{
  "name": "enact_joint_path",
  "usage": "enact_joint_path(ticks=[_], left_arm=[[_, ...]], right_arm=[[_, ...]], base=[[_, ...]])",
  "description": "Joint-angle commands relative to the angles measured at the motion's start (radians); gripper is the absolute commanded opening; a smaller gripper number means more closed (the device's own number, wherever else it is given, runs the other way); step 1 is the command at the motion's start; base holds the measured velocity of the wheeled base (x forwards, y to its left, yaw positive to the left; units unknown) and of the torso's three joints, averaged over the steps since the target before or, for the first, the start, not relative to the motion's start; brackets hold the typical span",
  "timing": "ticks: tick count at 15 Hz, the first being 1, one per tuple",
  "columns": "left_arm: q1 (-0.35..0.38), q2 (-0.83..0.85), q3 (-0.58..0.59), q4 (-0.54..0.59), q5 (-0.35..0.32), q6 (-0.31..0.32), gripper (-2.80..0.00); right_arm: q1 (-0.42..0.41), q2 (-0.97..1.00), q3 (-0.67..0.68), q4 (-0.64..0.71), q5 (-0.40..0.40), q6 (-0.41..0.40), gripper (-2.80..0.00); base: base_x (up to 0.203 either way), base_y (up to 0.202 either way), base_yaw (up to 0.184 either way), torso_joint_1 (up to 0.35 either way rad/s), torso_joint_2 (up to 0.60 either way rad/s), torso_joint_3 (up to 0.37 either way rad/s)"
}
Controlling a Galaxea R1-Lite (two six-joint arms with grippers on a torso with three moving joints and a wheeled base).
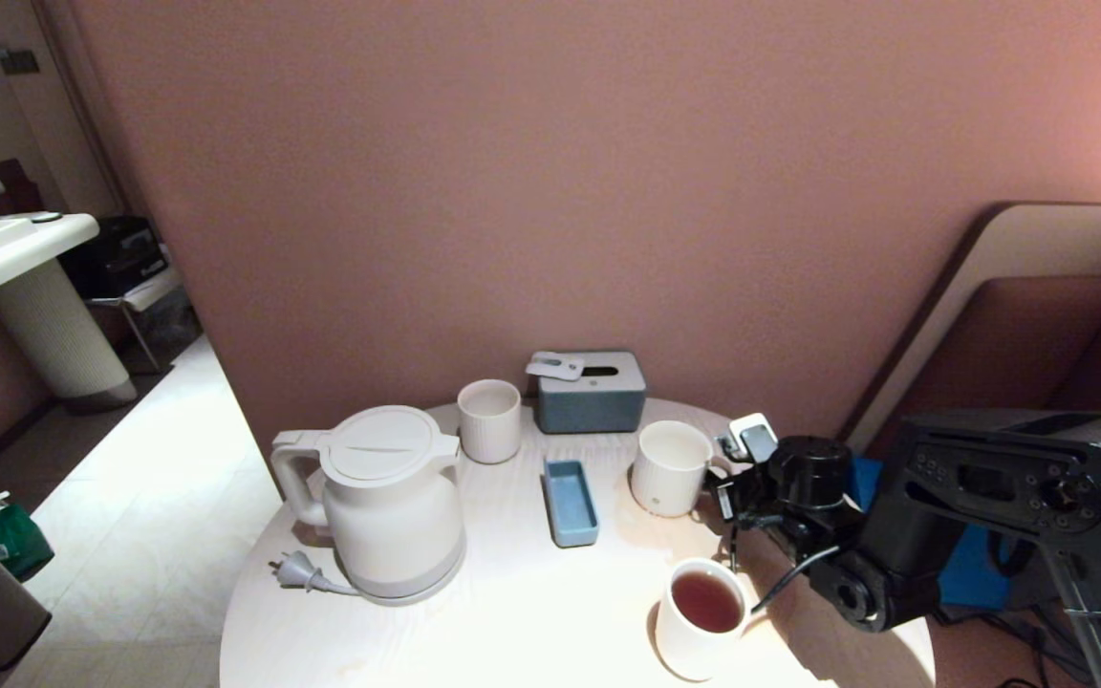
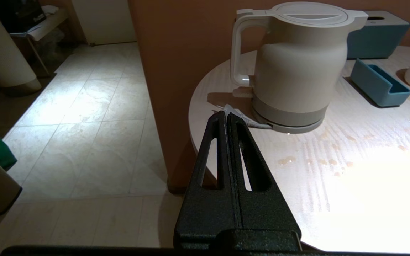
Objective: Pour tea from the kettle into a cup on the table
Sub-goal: Put the cup down on the table
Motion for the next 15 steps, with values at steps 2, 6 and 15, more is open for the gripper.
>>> enact_joint_path(ticks=[2, 6, 15], left_arm=[[0.000, 0.000, 0.000, -0.001, 0.000, 0.000, -2.80], [0.000, 0.000, 0.000, -0.001, 0.000, 0.000, -2.80], [0.000, 0.000, 0.000, 0.000, 0.000, 0.000, -2.80]], right_arm=[[-0.007, -0.081, 0.082, -0.004, 0.003, 0.000, 0.00], [-0.008, -0.210, 0.260, -0.008, 0.010, 0.003, 0.00], [-0.013, -0.308, 0.412, -0.107, 0.010, 0.003, 0.00]], base=[[0.000, 0.000, 0.000, 0.000, 0.00, 0.000], [0.000, 0.000, 0.000, 0.000, 0.00, 0.000], [0.000, 0.000, 0.000, 0.000, 0.00, 0.000]])
